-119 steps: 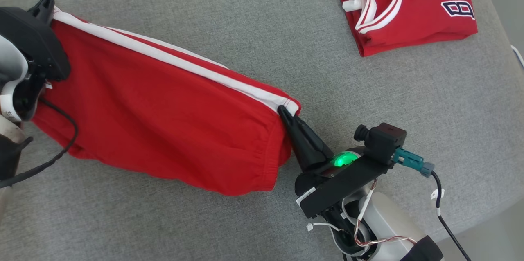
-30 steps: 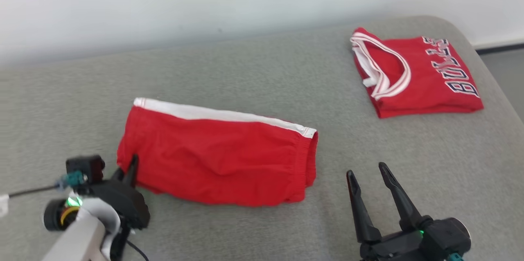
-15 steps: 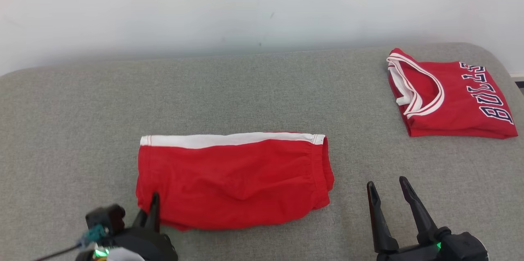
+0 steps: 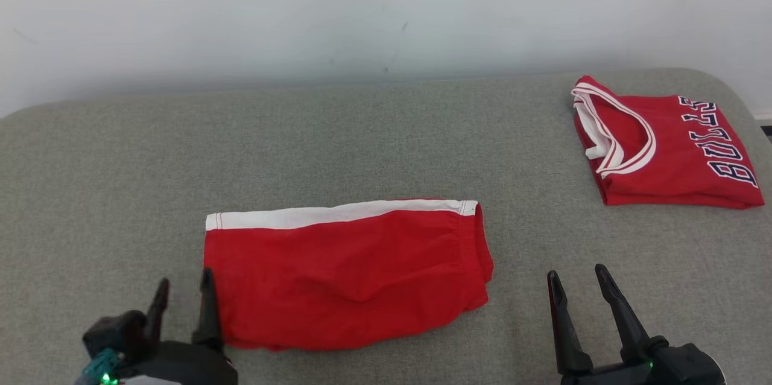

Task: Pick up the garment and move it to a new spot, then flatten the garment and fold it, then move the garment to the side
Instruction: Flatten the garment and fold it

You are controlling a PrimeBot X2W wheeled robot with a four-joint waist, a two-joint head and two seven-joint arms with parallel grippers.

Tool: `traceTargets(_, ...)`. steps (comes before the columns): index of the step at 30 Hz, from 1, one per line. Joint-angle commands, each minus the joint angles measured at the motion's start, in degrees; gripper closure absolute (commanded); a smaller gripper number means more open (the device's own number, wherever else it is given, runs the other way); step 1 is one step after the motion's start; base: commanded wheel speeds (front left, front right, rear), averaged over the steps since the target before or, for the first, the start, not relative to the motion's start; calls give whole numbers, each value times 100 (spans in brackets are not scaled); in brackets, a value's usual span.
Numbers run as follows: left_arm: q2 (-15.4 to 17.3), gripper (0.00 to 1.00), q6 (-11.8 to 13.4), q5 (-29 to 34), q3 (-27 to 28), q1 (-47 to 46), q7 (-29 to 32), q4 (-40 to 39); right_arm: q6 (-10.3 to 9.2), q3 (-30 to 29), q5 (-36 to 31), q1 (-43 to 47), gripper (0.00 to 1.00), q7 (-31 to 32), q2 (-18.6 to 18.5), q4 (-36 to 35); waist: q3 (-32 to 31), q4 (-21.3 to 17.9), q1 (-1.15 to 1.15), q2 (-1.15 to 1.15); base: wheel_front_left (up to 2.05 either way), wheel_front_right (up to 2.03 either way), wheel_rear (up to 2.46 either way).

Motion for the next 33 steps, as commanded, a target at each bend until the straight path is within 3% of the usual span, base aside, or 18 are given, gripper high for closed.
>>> traceTargets(1, 7, 0, 19, 240, 151, 202, -14, -135, -17, -24, -8, 53, 0, -22, 11, 1, -11, 23, 0, 0, 0, 0, 0)
traceTargets(6, -10, 0, 7, 1198, 732, 548, -17, -738, -17, -54, -52, -61, 0, -22, 10, 37, -27, 60, 0, 0, 0, 0, 0)
traceTargets(13, -138, 0, -295, 2308, 1152, 954, -18, -1167, -17, -165, -114, -138, 0, -22, 10, 153, -25, 128, 0, 0, 0, 0, 0)
traceTargets(24, -789, 0, -916, 3046, 1760, 1489, -18, -1105, -17, -325, 29, 1, 0, -23, 9, 424, -131, 231, 0, 0, 0, 0, 0)
traceTargets(33, -1183, 0, -1100, 3523, 2269, 1637, -19, -1182, -17, -265, 17, 101, 0, -22, 10, 592, -212, 280, 0, 0, 0, 0, 0)
